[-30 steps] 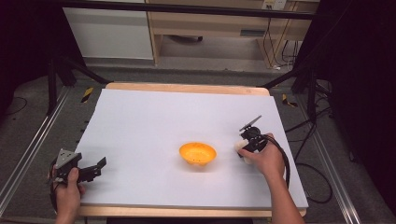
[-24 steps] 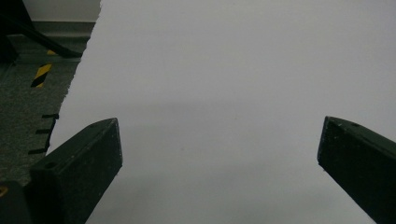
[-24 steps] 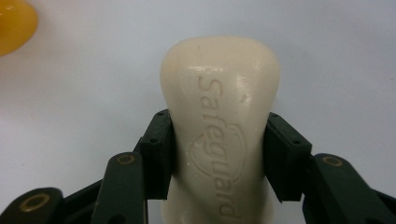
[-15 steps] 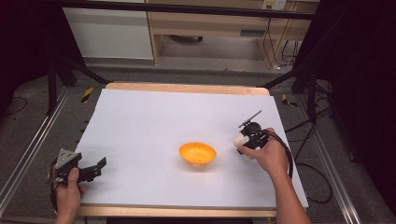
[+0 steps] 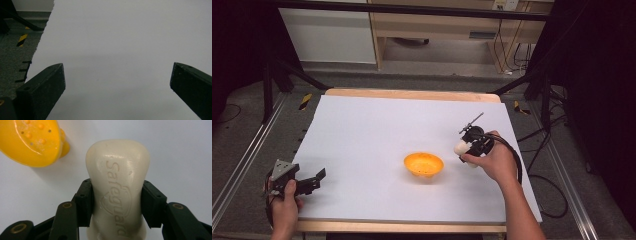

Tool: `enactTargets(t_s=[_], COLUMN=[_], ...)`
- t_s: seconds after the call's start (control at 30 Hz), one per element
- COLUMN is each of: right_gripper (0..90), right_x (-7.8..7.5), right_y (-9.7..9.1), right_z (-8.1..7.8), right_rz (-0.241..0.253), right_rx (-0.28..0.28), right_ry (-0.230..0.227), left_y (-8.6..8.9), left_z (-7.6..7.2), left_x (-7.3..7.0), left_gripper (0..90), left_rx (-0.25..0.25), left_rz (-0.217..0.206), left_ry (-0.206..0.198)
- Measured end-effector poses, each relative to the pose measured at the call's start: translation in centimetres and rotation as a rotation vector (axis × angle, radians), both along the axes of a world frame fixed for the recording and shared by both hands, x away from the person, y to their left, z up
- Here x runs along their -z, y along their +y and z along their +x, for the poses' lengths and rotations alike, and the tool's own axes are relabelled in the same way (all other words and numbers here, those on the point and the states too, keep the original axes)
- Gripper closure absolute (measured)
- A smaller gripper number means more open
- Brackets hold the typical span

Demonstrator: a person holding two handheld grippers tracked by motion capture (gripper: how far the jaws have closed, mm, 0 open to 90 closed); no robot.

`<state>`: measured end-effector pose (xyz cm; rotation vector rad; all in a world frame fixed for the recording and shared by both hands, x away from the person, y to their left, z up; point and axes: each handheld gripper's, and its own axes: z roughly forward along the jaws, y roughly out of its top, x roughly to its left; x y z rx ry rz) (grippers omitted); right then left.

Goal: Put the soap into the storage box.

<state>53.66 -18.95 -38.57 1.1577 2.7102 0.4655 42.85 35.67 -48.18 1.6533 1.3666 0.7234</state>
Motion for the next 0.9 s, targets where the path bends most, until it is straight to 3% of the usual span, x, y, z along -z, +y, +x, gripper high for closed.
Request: enactTargets(t_s=[0.23,0.9], right_gripper=[50.2,50.1], right_x=[-0.9,-1.3], right_y=[1.5,6.1], right_z=[-0.1,0.1], right_rz=[-0.013,-0.013], right_rx=[-0.055,-0.228], right_ry=[-0.015,-0.009], left_y=[0.0,0.0], left_z=[0.0,0.0], left_x=[0.0,0.0], left_gripper=[0.0,0.0], left_rx=[0.000,-0.001], left_rz=[-0.004,-0.008], left_ry=[-0.001,-0.003])
